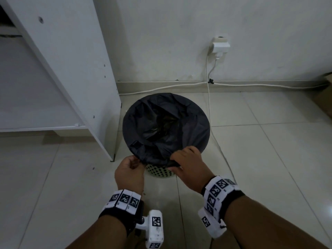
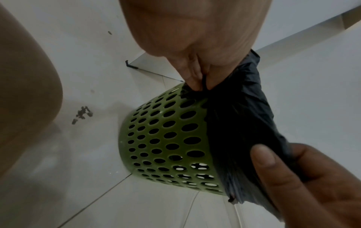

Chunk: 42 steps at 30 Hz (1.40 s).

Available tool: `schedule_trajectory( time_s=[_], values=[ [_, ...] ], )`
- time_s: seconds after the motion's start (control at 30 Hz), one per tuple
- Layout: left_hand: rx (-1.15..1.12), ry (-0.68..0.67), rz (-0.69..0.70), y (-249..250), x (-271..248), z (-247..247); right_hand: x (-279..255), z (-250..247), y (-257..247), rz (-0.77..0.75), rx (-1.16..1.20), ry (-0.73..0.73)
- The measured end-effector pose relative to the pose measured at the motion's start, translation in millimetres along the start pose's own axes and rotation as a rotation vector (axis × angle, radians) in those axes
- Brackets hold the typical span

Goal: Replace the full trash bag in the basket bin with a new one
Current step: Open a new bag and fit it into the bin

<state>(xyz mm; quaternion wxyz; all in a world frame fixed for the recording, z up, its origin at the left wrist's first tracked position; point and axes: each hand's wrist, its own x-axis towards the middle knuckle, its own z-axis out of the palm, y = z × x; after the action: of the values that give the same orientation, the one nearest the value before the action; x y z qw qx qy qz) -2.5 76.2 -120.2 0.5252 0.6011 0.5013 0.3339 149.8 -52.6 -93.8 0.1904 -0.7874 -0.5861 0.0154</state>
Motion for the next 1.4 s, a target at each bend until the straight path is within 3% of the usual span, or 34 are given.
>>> schedule_trajectory(
  time_s=[0.13,0.27,0.53,0.7,0.83,0.93,1.1,1.23,1.4],
  values=[
    [0.183,0.045,0.078,-0.3,-2.4,2.5,-2.3,0.7,-9.3,0.041,0.049,0.042],
    [0.164,0.125,0.094,5.4,-2.9,7.7,-2.2,0.4,-15.7,0.084,0.073,0.049],
    [0.067,0.089,-0.082,6.5,4.8,10.9,-0.7,2.2,-19.7,0.136,0.112,0.067],
    [-0.088,0.079,-0.248,10.3,0.0,11.6,-0.3,0.4,-20.0,0.154,0.112,0.058],
    [-0.431,0.002,-0.31,21.7,-7.6,8.2,1.2,2.2,-22.9,0.163,0.089,0.069],
    [-0.179,-0.036,-0.19,29.6,-18.3,9.9,3.0,4.7,-27.2,0.178,0.052,0.075],
    [0.022,0.025,-0.148,37.1,-11.3,19.1,3.5,7.5,-33.3,0.207,0.044,0.044],
    [0.042,0.038,-0.146,39.7,-2.1,21.8,1.4,-3.9,-18.7,0.125,0.046,-0.073],
    [0.051,-0.002,-0.139,42.6,7.1,24.4,-18.1,-18.8,28.8,0.076,-0.064,-0.026]
  ],
)
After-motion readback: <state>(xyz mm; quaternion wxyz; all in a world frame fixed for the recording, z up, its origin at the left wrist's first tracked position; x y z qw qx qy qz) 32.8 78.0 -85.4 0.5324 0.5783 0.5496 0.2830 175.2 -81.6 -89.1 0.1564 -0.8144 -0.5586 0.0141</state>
